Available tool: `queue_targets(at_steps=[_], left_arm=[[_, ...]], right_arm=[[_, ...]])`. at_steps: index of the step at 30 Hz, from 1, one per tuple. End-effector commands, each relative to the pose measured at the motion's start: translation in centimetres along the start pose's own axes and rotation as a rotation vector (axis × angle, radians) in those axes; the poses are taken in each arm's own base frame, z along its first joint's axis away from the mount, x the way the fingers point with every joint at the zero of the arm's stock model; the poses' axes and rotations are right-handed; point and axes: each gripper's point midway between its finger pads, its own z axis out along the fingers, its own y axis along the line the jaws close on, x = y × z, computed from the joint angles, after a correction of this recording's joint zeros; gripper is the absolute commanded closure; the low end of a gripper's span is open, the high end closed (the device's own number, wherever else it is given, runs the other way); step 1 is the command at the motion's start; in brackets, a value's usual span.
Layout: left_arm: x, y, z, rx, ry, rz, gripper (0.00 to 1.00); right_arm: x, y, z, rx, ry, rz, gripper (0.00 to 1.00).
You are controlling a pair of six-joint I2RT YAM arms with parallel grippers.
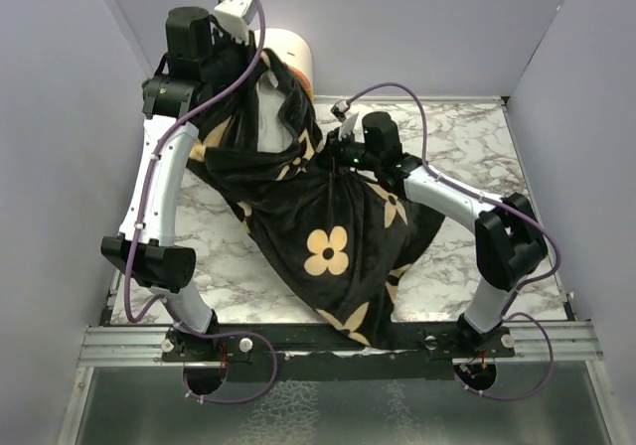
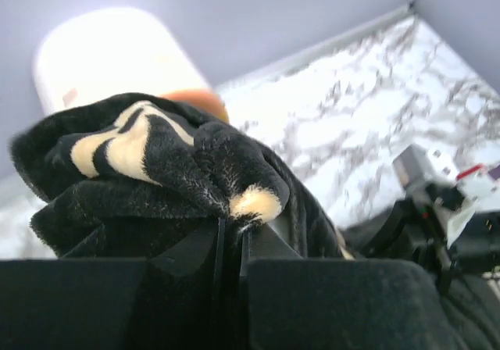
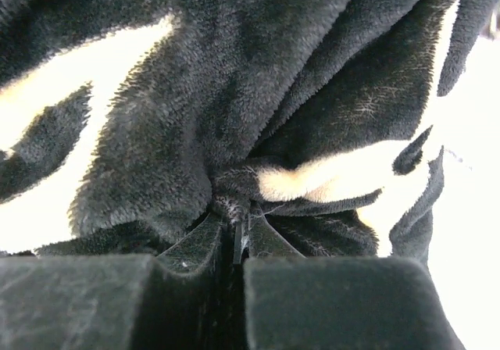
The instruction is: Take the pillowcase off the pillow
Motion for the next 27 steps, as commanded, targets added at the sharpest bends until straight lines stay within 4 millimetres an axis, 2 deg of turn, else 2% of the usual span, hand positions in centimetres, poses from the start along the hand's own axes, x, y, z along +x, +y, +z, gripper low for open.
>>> queue_targets(at_steps=[1,5,7,10,14,18,21,22,24,27], left_arm=[[-10.7,-3.0,-3.4,-0.083,-0.287,0.234,1.0],[-16.1,-6.4,-5.3,-0.151,-0.483,0.428,1.0],[-18.8,-9.0,-7.7,-0.16,-0.603,0.506,1.0],[-21.4,-13.0,-9.5,-0.135,-0.727,0.568,1.0],[-23.5,-17.5,-11.8,-0.08,-0.863,0.595,1.0],[-23.6,-23.9,-13.9,0.036,-0.945,0.651,1.0],[-21.9,-27.8,-14.7,0.105,-0.913,0.706,1.0],[-21.3,-28.4,-14.8,0.117,-0.893,0.711,1.0],[-19.9,-28.6,-14.6,0.128,-0.851,0.702,1.0],[-17.4,-28.2,-13.6,0.141,-0.781,0.693,1.0]], right_arm=[[-8.1,4.0,-2.2,-0.043,-0.246,-0.106,0.99],[-12.8,5.6,-4.9,-0.003,-0.446,-0.205,0.99],[-15.2,6.2,-6.1,0.047,-0.539,-0.262,0.99],[-18.3,6.9,-7.5,0.121,-0.658,-0.334,0.99],[-21.7,7.7,-8.6,0.225,-0.807,-0.429,0.99],[-23.9,7.9,-8.8,0.289,-0.879,-0.438,0.99],[-24.2,8.4,-9.4,0.307,-0.906,-0.443,0.99],[-23.4,8.2,-9.4,0.312,-0.893,-0.446,0.99],[-21.5,7.4,-9.4,0.332,-0.853,-0.44,0.99],[-17.9,4.9,-9.4,0.409,-0.79,-0.396,0.99]])
